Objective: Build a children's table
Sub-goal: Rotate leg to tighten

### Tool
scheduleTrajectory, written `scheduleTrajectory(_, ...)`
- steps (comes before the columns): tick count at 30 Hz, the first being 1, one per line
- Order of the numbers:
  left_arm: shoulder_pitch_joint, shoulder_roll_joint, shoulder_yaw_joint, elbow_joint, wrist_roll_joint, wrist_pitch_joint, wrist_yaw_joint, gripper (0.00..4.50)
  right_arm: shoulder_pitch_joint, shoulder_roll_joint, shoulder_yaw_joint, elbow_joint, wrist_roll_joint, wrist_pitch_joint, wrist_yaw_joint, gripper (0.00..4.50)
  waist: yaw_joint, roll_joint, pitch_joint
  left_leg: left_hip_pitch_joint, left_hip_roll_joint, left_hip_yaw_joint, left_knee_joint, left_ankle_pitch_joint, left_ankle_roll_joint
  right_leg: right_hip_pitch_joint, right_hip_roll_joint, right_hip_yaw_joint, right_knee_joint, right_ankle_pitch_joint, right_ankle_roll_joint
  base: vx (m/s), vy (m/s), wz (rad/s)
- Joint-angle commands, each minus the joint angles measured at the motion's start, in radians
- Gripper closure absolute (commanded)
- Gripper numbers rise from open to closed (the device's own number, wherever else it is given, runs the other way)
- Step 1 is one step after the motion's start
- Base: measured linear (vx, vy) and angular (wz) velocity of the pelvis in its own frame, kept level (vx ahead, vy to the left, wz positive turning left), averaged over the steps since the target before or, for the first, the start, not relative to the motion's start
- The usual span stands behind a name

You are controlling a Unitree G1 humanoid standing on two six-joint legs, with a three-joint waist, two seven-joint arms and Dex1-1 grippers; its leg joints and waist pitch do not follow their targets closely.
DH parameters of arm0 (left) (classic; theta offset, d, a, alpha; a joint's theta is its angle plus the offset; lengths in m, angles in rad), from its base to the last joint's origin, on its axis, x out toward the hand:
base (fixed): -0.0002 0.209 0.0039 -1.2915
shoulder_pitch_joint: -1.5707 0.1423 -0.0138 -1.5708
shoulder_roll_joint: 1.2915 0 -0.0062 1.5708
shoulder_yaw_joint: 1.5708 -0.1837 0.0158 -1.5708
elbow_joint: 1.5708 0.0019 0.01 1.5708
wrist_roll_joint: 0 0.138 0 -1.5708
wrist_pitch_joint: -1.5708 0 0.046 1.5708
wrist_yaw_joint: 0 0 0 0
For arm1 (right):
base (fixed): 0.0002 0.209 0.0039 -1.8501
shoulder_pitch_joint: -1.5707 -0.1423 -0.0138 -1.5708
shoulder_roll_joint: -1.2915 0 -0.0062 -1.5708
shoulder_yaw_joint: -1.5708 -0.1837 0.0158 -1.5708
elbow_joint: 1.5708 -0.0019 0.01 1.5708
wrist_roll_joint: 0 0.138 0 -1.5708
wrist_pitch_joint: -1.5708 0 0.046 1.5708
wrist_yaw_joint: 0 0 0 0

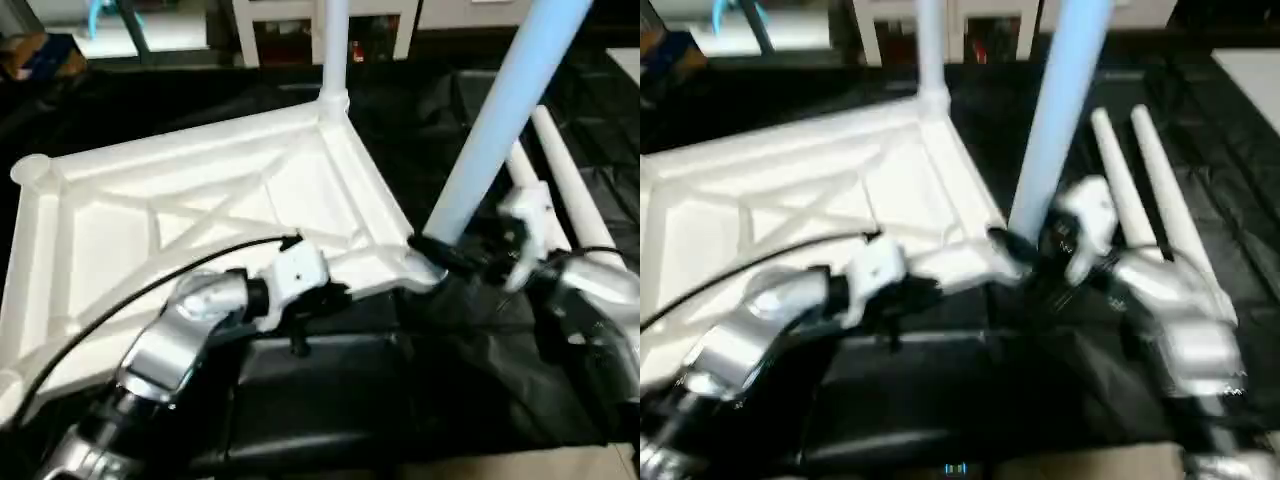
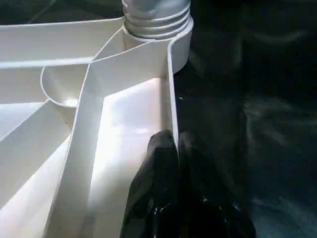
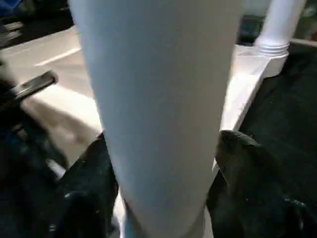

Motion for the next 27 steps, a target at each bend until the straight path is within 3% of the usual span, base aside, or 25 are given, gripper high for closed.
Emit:
scheduleTrajectory(1,0.038,0.03,-0.012,-0.003,-0.006,0.009,-0.034,4.5,0.016,-0.027,-0.032,-0.031,0.023,0.023,0.044,1.06,0.0,-0.008,-0.067,0.015,0.016,0.002,-0.045,-0.078,0.159,0.071,-0.012,0.005,-0.034,0.079,-0.308,0.0,0.0,0.0)
scheduleTrajectory(7,0.055,0.051,0.0,-0.021,-0.024,0.007,-0.047,4.5,0.007,-0.068,-0.035,-0.031,0.018,0.024,0.063,0.8,-0.003,-0.01,-0.061,0.021,0.02,0.001,-0.051,-0.145,0.115,0.065,-0.015,0.009,-0.048,-0.086,-0.283,0.0,0.0,0.0)
scheduleTrajectory(14,0.061,0.061,-0.01,-0.038,-0.041,0.011,-0.054,4.5,-0.02,-0.035,-0.005,-0.008,0.014,0.02,0.094,0.8,-0.003,-0.009,-0.069,0.02,0.016,0.001,-0.043,-0.091,0.135,0.068,-0.011,0.009,-0.036,0.007,-0.295,0.0,0.0,0.0)
scheduleTrajectory(15,0.061,0.061,-0.013,-0.04,-0.043,0.012,-0.054,4.5,-0.026,-0.024,-0.001,0.001,0.019,0.025,0.096,0.8,-0.004,-0.012,-0.073,0.018,0.015,0.002,-0.041,-0.08,0.141,0.07,-0.011,0.008,-0.033,0.022,-0.3,0.0,0.0,0.0)
scheduleTrajectory(27,0.067,0.064,-0.024,-0.043,-0.045,0.009,-0.052,4.5,-0.022,0.005,-0.017,0.014,0.037,0.056,0.077,1.86,-0.002,-0.008,-0.078,0.02,0.015,0.002,-0.036,-0.059,0.148,0.072,-0.01,0.008,-0.028,0.037,-0.314,0.0,0.0,0.0)
